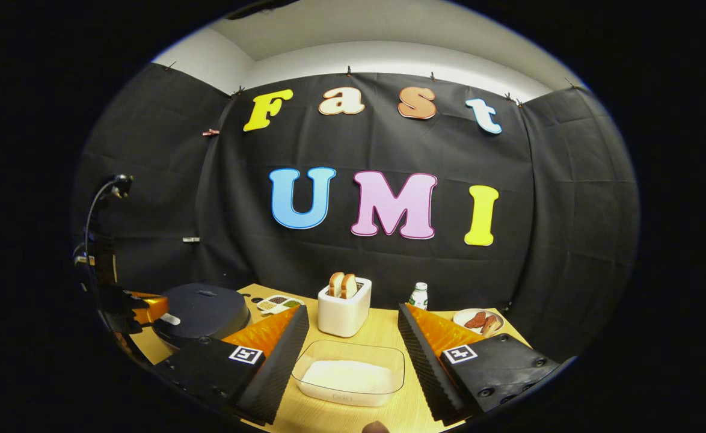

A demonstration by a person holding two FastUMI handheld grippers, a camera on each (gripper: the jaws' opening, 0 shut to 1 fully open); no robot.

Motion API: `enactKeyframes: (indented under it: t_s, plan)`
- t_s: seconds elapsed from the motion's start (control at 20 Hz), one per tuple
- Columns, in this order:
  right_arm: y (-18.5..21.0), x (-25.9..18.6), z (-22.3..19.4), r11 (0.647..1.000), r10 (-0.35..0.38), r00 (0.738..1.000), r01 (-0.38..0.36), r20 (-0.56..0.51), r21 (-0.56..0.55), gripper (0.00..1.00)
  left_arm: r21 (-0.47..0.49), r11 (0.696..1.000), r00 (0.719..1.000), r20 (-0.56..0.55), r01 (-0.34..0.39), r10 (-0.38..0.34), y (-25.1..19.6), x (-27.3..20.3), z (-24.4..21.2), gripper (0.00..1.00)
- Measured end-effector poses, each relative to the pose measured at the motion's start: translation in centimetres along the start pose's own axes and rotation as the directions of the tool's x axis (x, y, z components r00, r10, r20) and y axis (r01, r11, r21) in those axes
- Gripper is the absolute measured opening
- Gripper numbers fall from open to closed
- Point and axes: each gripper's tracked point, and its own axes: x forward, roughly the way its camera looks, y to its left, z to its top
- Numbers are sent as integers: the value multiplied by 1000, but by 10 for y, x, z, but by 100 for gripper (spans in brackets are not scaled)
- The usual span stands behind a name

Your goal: Close the left gripper, press the button to open the rice cooker; take a wooden spoon from the chopstick holder with the right hand, scoop a spoonful of rice and pour it into the rice cooker, then put the wooden spoon back into the chopstick holder.

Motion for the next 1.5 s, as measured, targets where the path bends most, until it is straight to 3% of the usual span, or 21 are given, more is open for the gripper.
enactKeyframes:
  t_s: [0.3,0.45,0.7,0.9,1.05,1.1,1.2,1.25,1.4,1.5]
  plan:
    - [0,3,-1,1000,-3,1000,3,-4,-14,93,-49,999,995,-102,-5,0,0,15,-30,7]
    - [-1,3,-2,1000,-3,1000,3,-6,-14,93,-20,999,993,-118,-24,22,-1,15,-32,8]
    - [0,5,-4,1000,0,1000,0,-8,-6,93,-112,993,988,-149,-44,27,1,16,-37,8]
    - [1,4,-2,1000,7,1000,-7,-4,-1,93,-108,993,995,-86,-51,42,1,14,-28,7]
    - [0,3,-1,1000,6,1000,-6,2,3,93,-109,994,1000,-2,6,-6,-9,0,-5,9]
    - [-1,3,-2,1000,3,1000,-3,-1,6,93,-78,997,998,57,8,-4,-10,-2,12,29]
    - [-2,2,-1,1000,-1,1000,1,-1,10,93,-4,1000,984,178,-2,3,-13,-15,49,53]
    - [-3,2,0,1000,-4,1000,4,2,14,93,27,1000,974,227,1,-7,-19,-22,65,55]
    - [-5,0,1,1000,-7,1000,7,6,19,93,66,998,951,307,15,-35,-32,-28,93,92]
    - [-7,-2,2,1000,-9,1000,9,6,23,93,50,999,948,318,19,-34,-33,-36,96,91]
